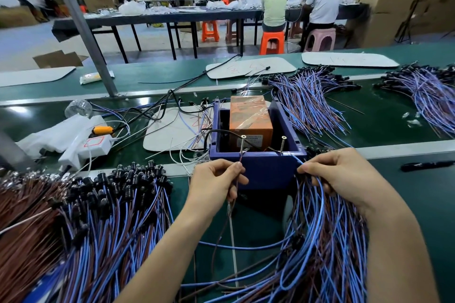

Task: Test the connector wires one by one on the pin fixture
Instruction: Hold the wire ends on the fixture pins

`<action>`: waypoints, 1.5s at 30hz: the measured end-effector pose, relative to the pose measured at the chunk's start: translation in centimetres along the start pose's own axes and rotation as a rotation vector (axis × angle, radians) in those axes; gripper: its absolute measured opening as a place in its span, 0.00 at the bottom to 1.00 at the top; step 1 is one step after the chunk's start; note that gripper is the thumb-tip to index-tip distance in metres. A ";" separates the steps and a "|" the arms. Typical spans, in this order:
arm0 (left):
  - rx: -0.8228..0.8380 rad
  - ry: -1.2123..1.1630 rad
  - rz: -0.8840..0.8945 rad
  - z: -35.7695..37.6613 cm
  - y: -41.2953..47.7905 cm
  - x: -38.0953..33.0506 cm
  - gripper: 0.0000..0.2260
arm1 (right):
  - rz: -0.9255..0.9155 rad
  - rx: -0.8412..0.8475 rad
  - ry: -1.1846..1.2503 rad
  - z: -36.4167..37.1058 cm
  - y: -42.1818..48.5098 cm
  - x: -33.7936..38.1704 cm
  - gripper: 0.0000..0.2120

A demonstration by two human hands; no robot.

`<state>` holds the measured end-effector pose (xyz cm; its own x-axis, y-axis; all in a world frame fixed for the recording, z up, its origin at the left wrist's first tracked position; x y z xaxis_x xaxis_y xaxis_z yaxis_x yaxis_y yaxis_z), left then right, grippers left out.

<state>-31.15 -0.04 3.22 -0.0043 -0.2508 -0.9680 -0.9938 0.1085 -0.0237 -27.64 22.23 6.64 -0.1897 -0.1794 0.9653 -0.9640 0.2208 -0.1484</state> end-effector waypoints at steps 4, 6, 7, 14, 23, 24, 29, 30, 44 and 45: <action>0.001 -0.009 -0.005 -0.1 0.0 0.1 0.08 | -0.011 0.027 -0.009 0.7 0.0 0.1 0.08; 0.004 -0.006 -0.003 -0.1 -0.1 0.0 0.08 | -0.017 0.039 -0.020 1.2 0.0 0.2 0.08; 0.004 -0.006 -0.002 0.0 -0.1 0.0 0.08 | -0.020 0.040 -0.027 1.3 0.0 0.2 0.08; 0.006 -0.008 -0.001 0.0 0.0 -0.1 0.08 | -0.018 0.045 -0.055 1.1 0.1 0.0 0.07; 0.017 -0.006 0.001 0.0 -0.1 -0.1 0.08 | -0.003 0.055 -0.037 1.1 0.1 -0.1 0.08; 0.018 -0.008 0.001 0.0 -0.1 -0.1 0.08 | -0.004 0.057 -0.031 1.2 0.1 -0.1 0.08; 0.017 0.002 0.003 0.0 0.0 -0.1 0.08 | -0.006 0.065 -0.058 1.4 0.1 0.0 0.07; 0.017 0.004 0.000 0.0 0.0 0.0 0.08 | -0.006 0.065 -0.063 1.4 0.1 0.0 0.08; 0.013 -0.069 -0.029 0.2 -0.3 -0.3 0.07 | 0.006 0.056 -0.014 1.4 -0.3 0.5 0.06; 0.013 -0.068 -0.028 0.2 -0.3 -0.3 0.07 | 0.008 0.055 -0.014 1.5 -0.2 0.5 0.06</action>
<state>-30.81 0.18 3.47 0.0316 -0.1877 -0.9817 -0.9919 0.1151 -0.0539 -27.77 20.70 6.85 -0.1997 -0.1911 0.9611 -0.9711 0.1692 -0.1681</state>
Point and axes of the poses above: each hand's wrist, its own y-axis towards the middle knuckle, its own z-axis out of the palm, x = y × z, the point moved 6 cm from there along y, towards the middle knuckle, and after that the axes turned 13 degrees about y, right-handed, at the moved point
